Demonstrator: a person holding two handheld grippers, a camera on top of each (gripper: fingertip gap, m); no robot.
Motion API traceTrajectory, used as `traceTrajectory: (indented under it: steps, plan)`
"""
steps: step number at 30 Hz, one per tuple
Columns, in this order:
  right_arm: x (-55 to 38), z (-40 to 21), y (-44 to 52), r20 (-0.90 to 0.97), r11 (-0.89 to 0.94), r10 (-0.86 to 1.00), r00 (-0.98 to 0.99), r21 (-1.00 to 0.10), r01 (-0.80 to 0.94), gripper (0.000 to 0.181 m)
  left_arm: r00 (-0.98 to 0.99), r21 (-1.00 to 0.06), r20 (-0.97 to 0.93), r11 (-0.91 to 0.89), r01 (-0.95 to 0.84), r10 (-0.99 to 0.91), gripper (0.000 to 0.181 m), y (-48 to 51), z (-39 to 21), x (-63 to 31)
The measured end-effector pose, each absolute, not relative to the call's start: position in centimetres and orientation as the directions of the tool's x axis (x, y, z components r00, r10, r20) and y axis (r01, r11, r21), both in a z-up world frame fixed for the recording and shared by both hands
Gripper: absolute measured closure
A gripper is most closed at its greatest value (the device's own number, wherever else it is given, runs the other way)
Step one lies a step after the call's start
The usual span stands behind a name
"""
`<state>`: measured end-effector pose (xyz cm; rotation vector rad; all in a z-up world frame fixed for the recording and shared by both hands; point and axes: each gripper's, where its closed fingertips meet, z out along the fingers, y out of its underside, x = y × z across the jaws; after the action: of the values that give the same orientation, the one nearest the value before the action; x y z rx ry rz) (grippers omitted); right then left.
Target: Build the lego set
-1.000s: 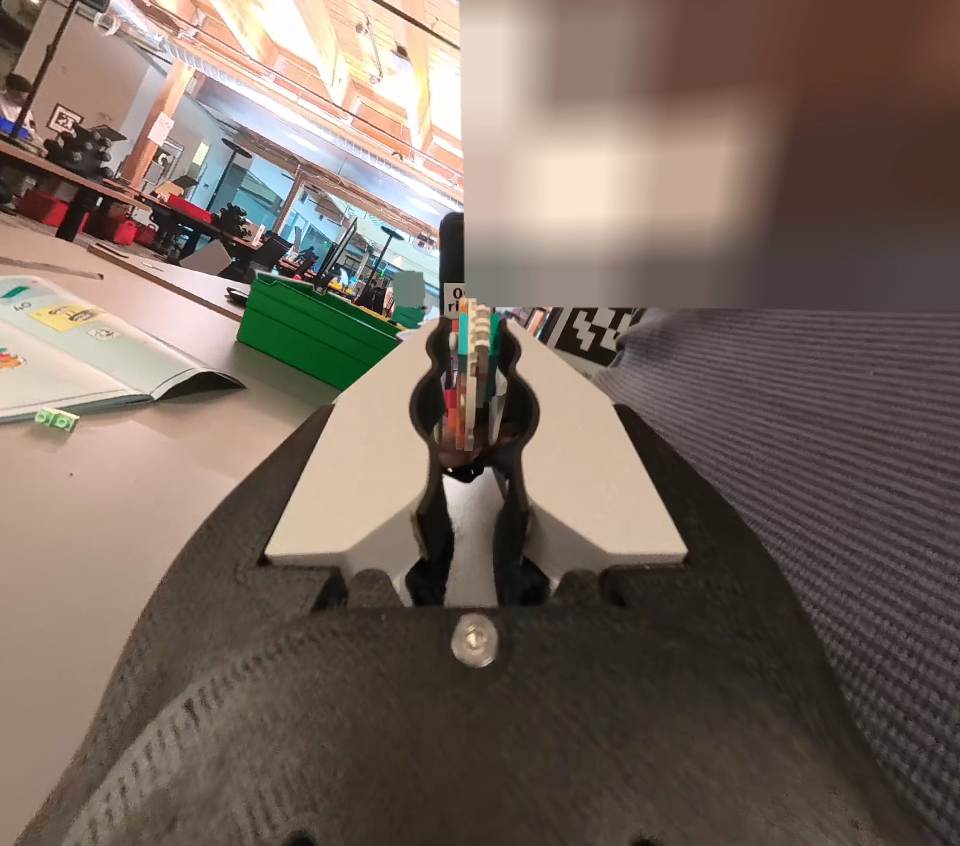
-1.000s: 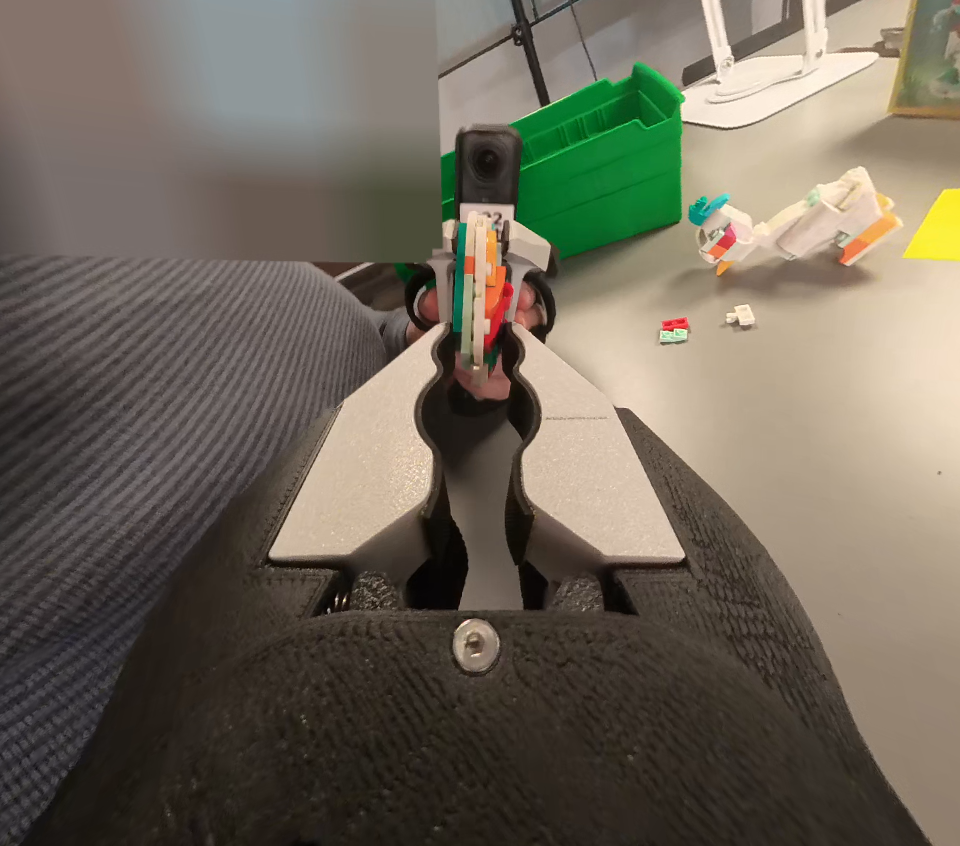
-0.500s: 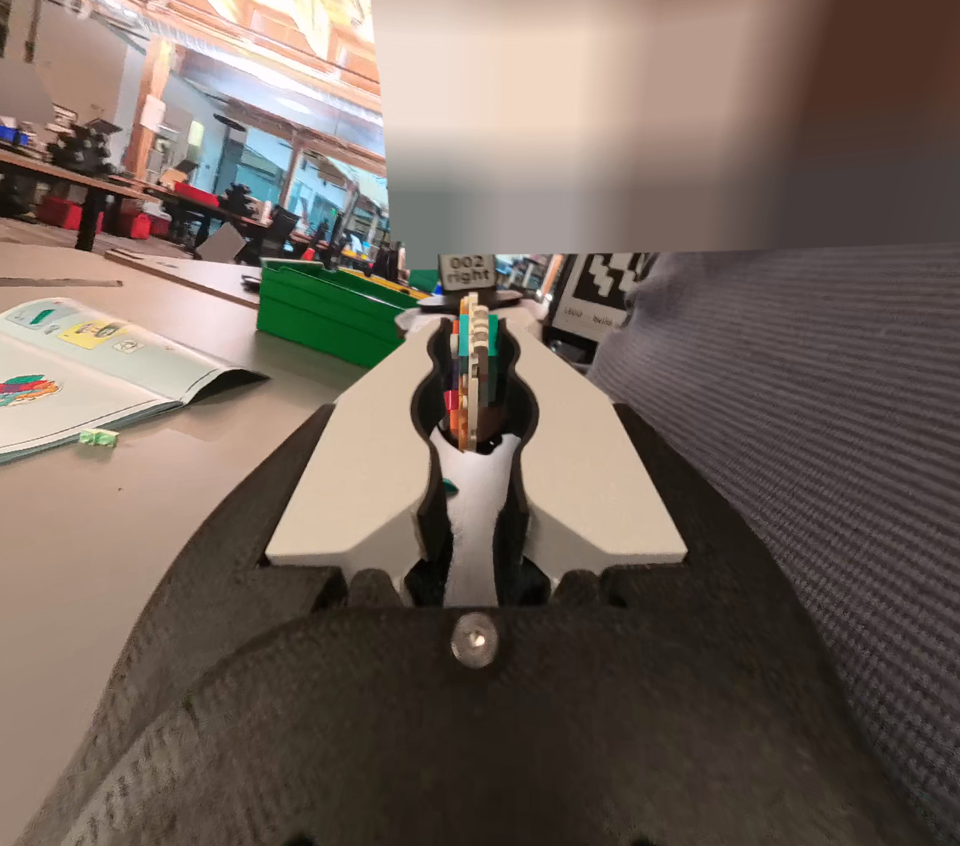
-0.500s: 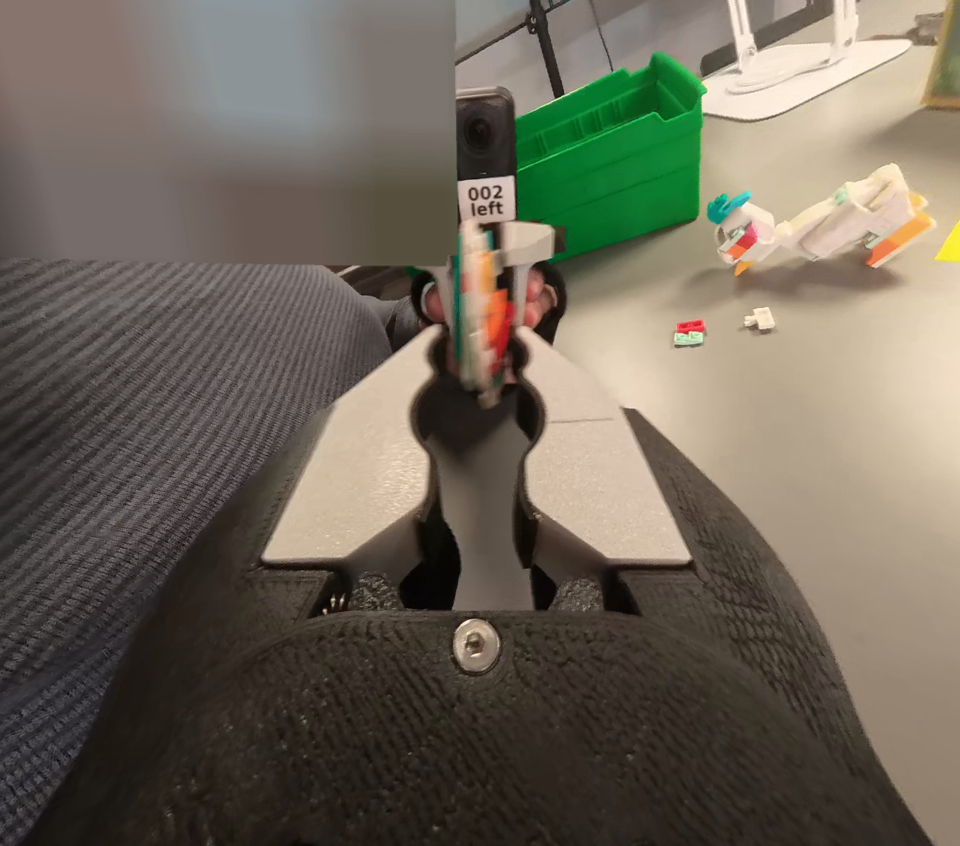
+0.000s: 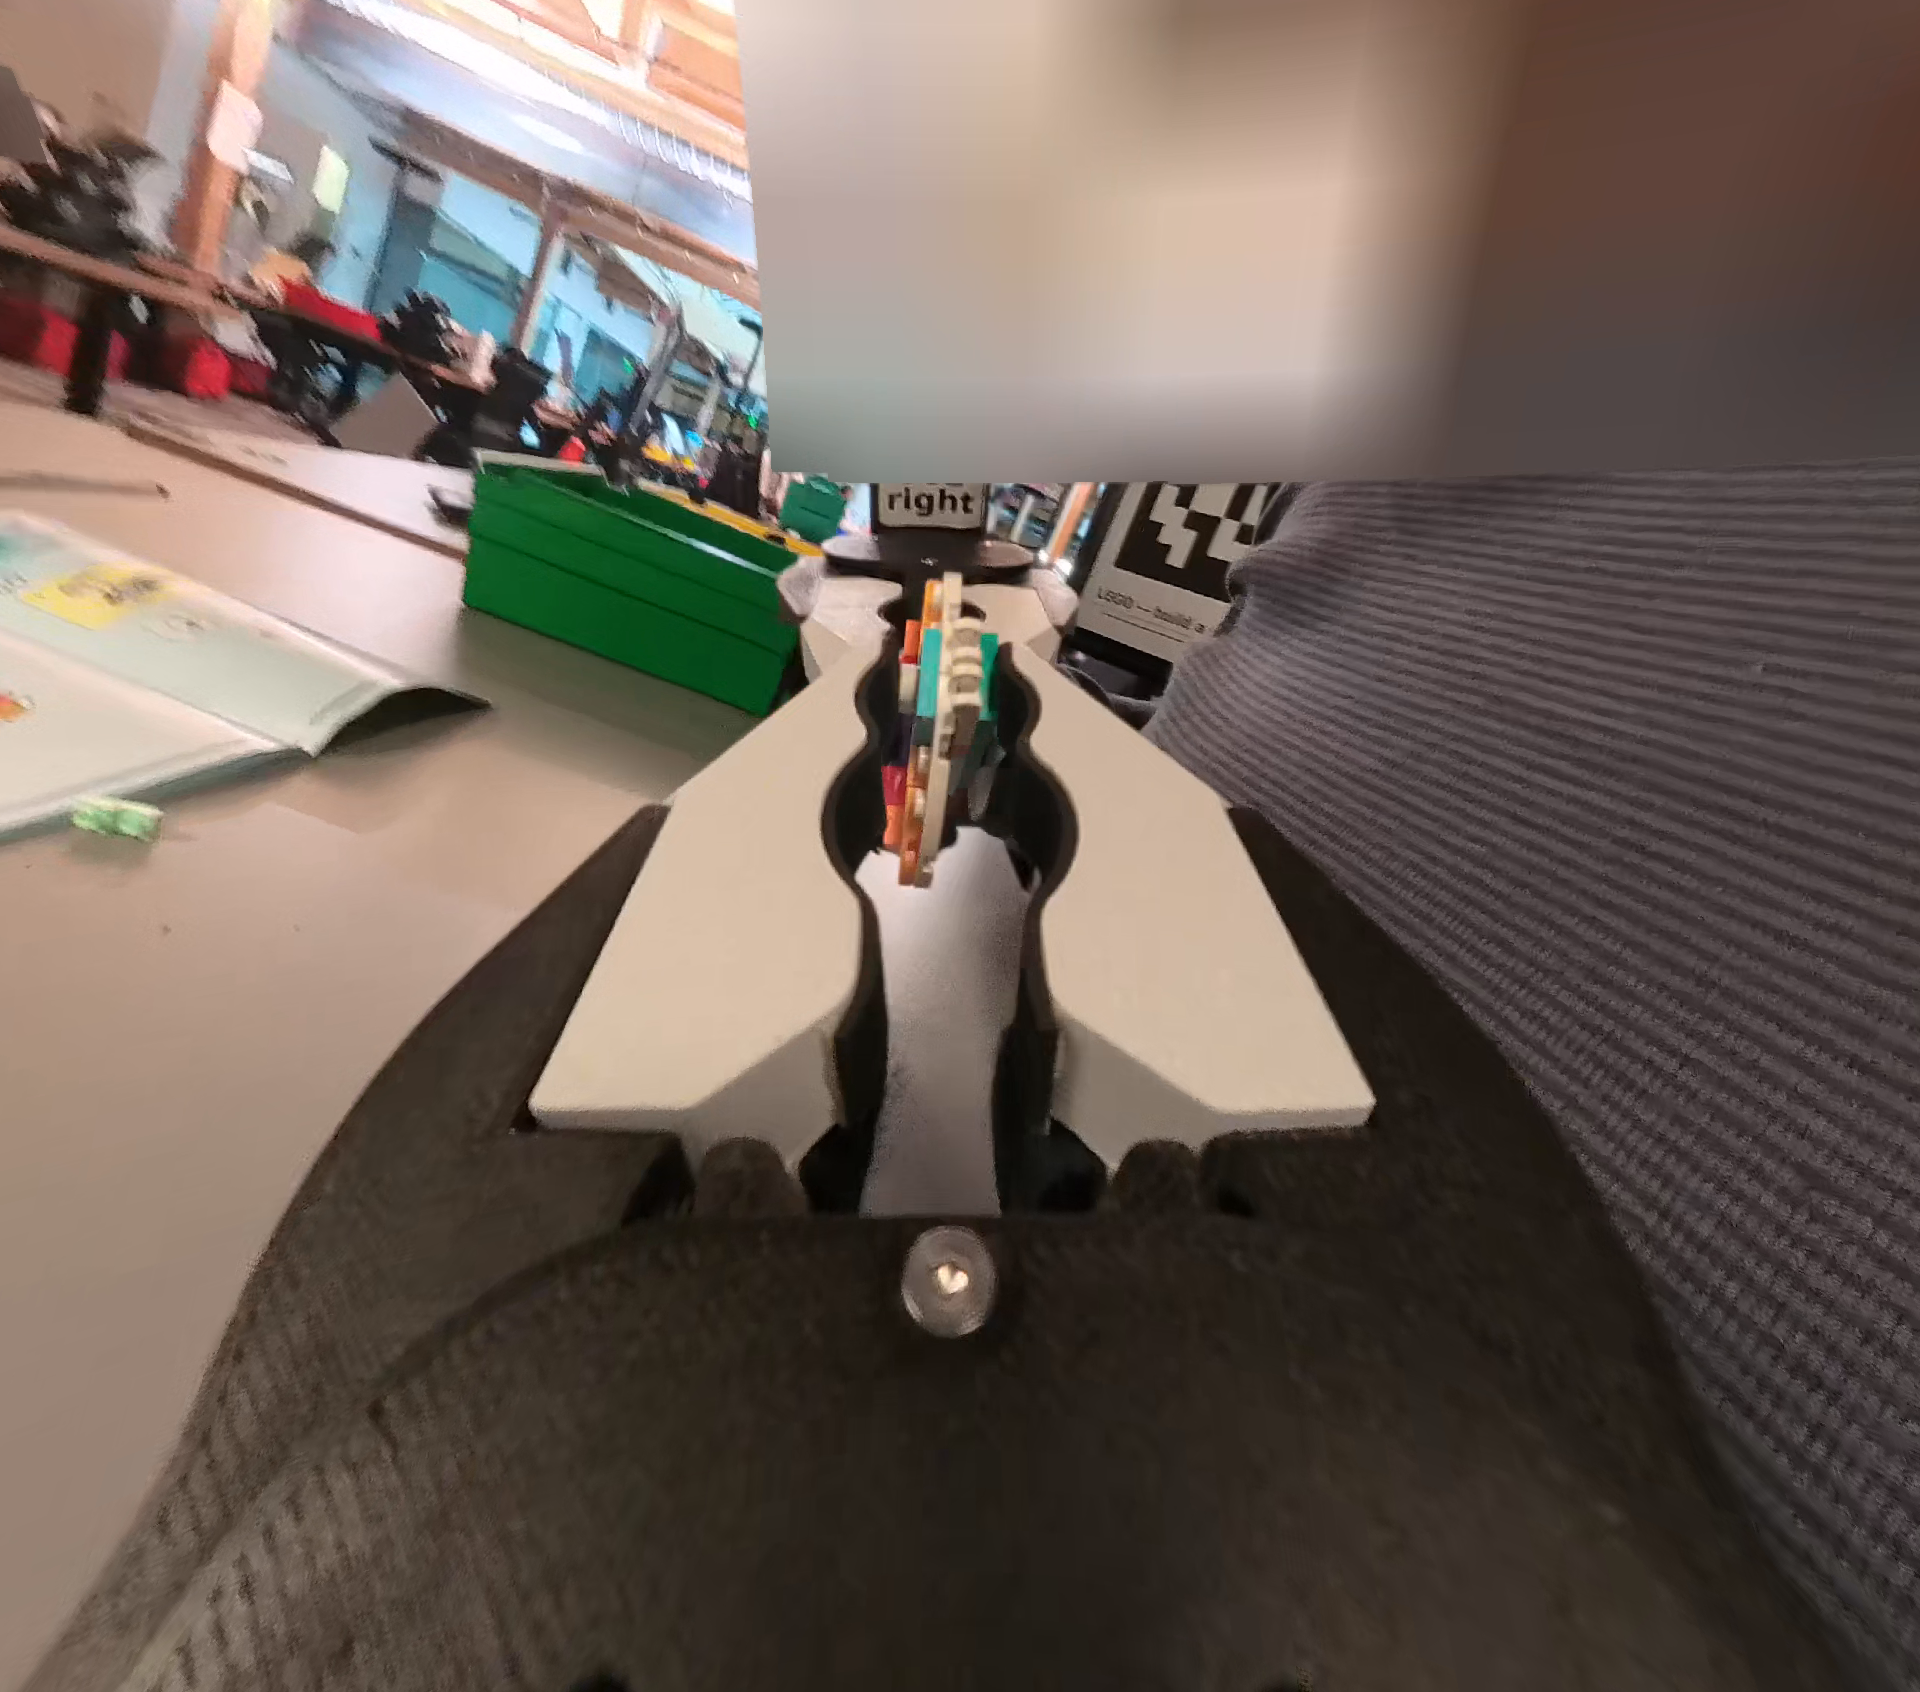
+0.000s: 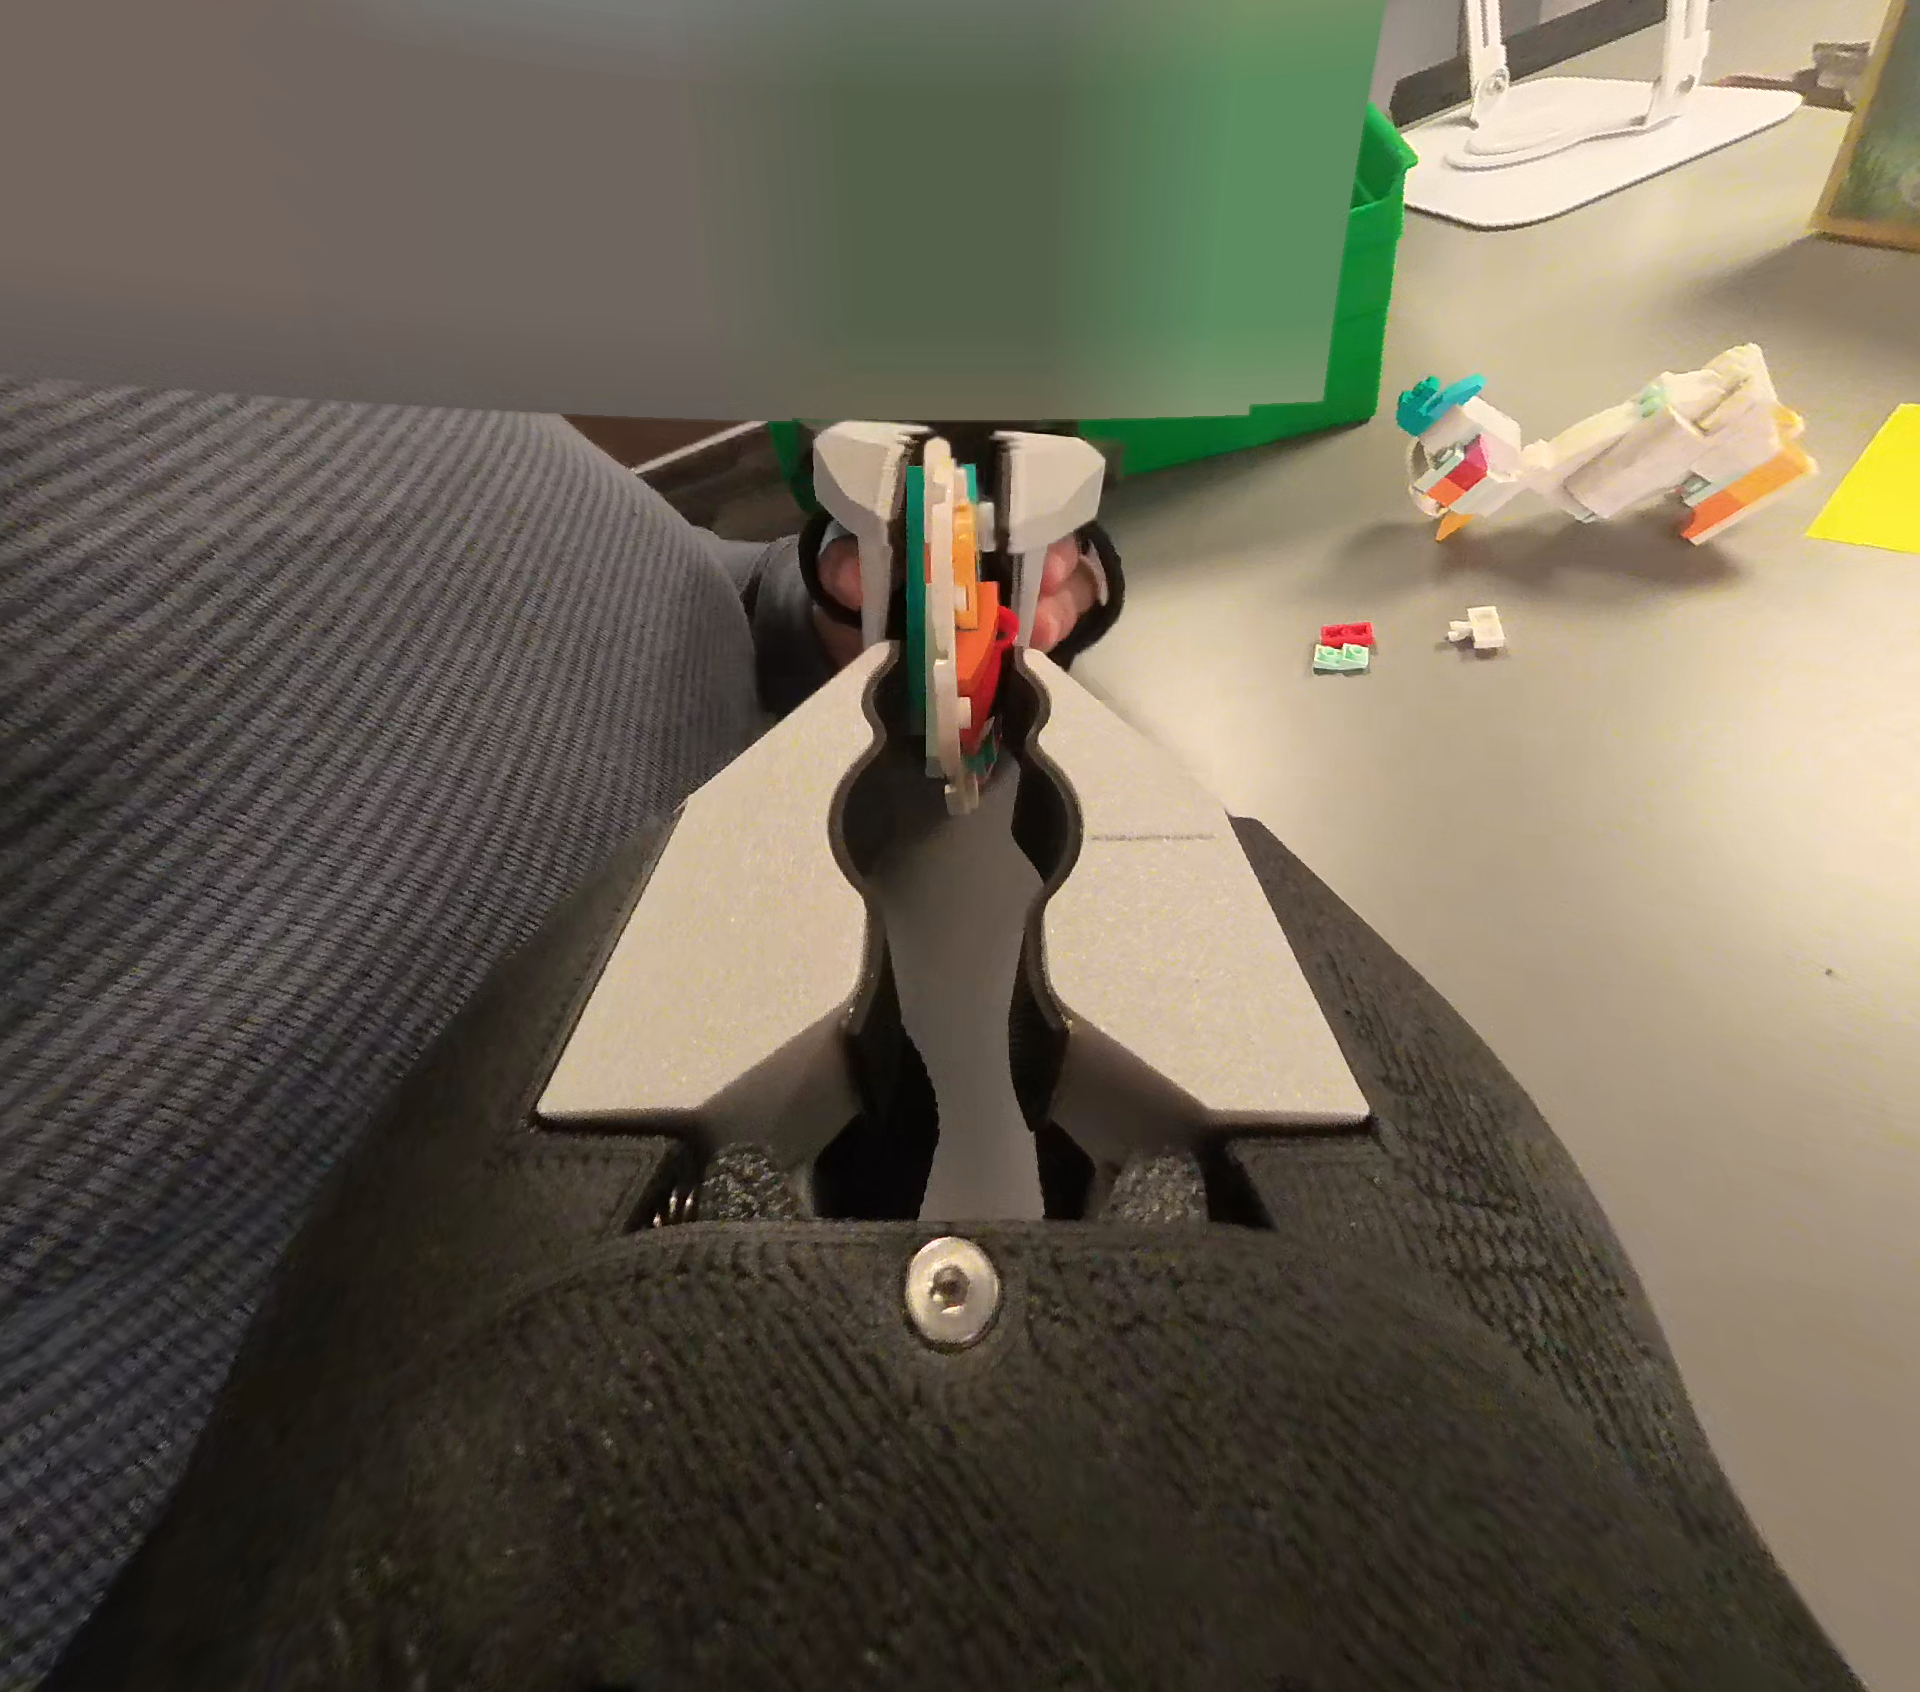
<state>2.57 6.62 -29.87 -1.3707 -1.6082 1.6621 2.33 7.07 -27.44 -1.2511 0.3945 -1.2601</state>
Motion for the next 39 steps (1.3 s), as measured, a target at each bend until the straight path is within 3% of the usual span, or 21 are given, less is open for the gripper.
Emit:
traceTrajectory:
  steps: [3, 6, 21, 33, 39]
  plan:
    - [2.6, -29.9, 6.4, -0.343, -0.228, 0.844, -0.411, -0.925, 0.305, 0.165, 0.329, -0.860, 0.406, -0.234, 0.454, -0.853, 0.154, 7.2, -28.0, 2.6]
    - [2.6, -30.0, 6.5, -0.349, -0.235, 0.845, -0.405, -0.923, 0.304, 0.165, 0.344, -0.876, 0.374, -0.207, 0.436, -0.861, 0.165, 7.1, -28.1, 2.7]
    - [2.9, -29.7, 6.1, -0.309, -0.194, 0.846, -0.434, -0.937, 0.289, 0.159, 0.352, -0.880, 0.319, -0.137, 0.454, -0.880, 0.166, 6.3, -27.4, 2.6]
    - [3.3, -29.4, 6.4, -0.235, -0.126, 0.870, -0.434, -0.956, 0.266, 0.172, 0.353, -0.872, 0.301, -0.106, 0.478, -0.886, 0.166, 6.2, -26.9, 2.0]
    - [3.0, -29.7, 6.7, -0.305, -0.198, 0.854, -0.421, -0.940, 0.279, 0.171, 0.363, -0.876, 0.309, -0.115, 0.468, -0.879, 0.166, 6.6, -27.1, 2.0]
